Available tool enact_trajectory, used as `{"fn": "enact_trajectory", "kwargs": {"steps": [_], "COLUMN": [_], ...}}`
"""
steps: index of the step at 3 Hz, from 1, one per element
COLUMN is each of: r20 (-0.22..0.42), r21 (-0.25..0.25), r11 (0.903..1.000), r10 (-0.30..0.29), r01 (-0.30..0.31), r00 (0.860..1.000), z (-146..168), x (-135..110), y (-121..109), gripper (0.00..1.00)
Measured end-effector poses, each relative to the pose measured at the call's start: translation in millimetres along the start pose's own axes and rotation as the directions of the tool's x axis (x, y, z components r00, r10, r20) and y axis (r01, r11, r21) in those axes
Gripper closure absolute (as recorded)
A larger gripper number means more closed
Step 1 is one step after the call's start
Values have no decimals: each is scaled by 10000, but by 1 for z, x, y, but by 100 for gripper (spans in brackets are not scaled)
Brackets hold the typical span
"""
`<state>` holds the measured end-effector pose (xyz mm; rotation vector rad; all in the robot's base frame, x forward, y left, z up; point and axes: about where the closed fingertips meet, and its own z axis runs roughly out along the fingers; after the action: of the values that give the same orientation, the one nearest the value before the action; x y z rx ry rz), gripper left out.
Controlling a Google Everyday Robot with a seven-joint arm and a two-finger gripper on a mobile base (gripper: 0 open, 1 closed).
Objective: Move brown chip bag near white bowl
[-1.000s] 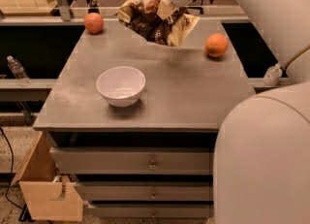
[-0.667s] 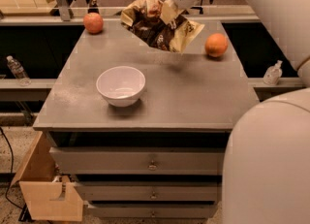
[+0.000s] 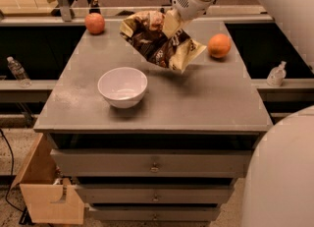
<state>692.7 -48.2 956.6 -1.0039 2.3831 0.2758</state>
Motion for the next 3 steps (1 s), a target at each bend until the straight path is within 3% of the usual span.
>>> {"fn": "enact_trajectory", "kwargs": {"steps": [2, 3], "r20": [-189, -505], "r21": [-111, -137], "r11": [9999, 9999], "r10": [41, 54], "r01": [-43, -61], "r00": [9998, 9987], "z": [-1, -6], "x": [7, 20], "y": [4, 20], "gripper": [100, 100]}}
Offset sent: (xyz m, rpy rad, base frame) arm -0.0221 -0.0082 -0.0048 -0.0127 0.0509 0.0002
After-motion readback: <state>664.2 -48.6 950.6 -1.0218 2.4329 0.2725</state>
